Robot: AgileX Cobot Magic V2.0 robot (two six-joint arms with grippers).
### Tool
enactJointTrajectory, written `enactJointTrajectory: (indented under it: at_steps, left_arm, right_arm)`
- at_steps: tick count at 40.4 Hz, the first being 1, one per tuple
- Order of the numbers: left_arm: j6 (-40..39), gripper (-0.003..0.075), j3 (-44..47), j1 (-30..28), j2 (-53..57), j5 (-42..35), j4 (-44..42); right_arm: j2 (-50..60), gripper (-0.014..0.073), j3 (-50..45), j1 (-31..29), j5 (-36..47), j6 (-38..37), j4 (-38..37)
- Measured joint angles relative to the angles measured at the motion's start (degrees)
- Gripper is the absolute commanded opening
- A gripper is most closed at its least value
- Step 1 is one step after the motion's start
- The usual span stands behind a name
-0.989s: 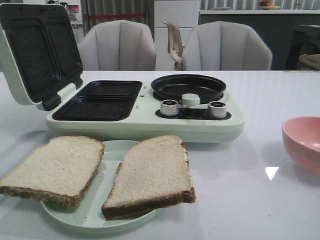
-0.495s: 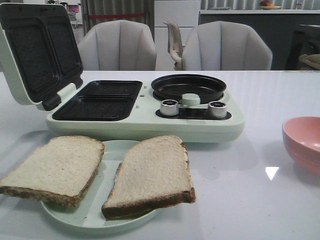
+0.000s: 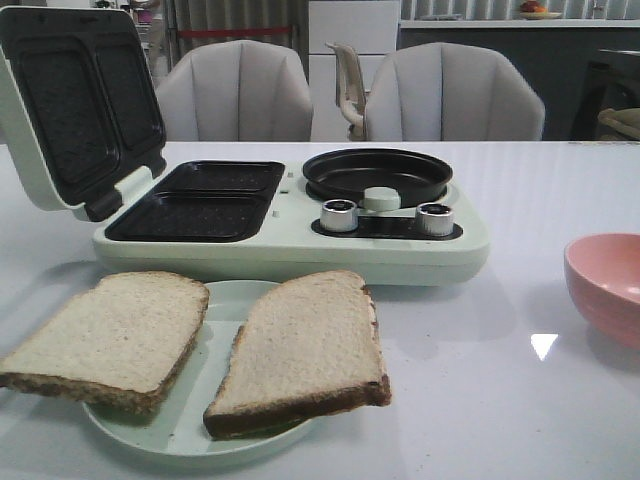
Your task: Make breakfast with bread and shrimp
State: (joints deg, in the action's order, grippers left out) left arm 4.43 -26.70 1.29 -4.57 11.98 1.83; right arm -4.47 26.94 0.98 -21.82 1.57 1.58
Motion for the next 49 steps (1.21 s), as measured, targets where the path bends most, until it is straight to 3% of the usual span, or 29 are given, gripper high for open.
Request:
enactJointTrajectory:
  at_steps: [5,12,32,36,39,45,49]
  left_arm:
    - [-0.1,0.0101,-4.94,0.0,-5.08,6.7,-0.11]
    - [-0.1,0.0101,-5.86,0.0,-11.06,12.26,0.25]
    - [-0.1,0.0102,-2.18,0.0,-16.87,16.92,4.39]
    - [-0.1,0.0113,-2.18,0.0,-16.86,16.92,4.39]
    - [-0.1,0.018,-2.18,0.0,-16.86,17.1,4.52]
    - [-0.18,0.0467,-2.18,0.0,-16.86,17.32,4.52]
    - [-0.18,0.0556,-2.18,0.0,-16.86,17.32,4.52]
  right_arm:
    - [-5.68,0.0036,5.31,0.0,-7.93,0.0,0.0]
    - [-12.58,0.0036,6.44,0.0,-12.84,0.0,0.0]
    - [-20.27,0.0039,1.11,0.0,-13.41,0.0,0.0]
    - [-20.27,0.0106,1.08,0.0,-13.41,0.0,0.0]
    - [-20.27,0.0213,1.08,0.0,-13.41,0.0,0.0]
    - [-20.27,0.0493,1.08,0.0,-13.3,0.0,0.0]
    - [-20.27,0.0577,1.08,0.0,-12.87,0.0,0.0]
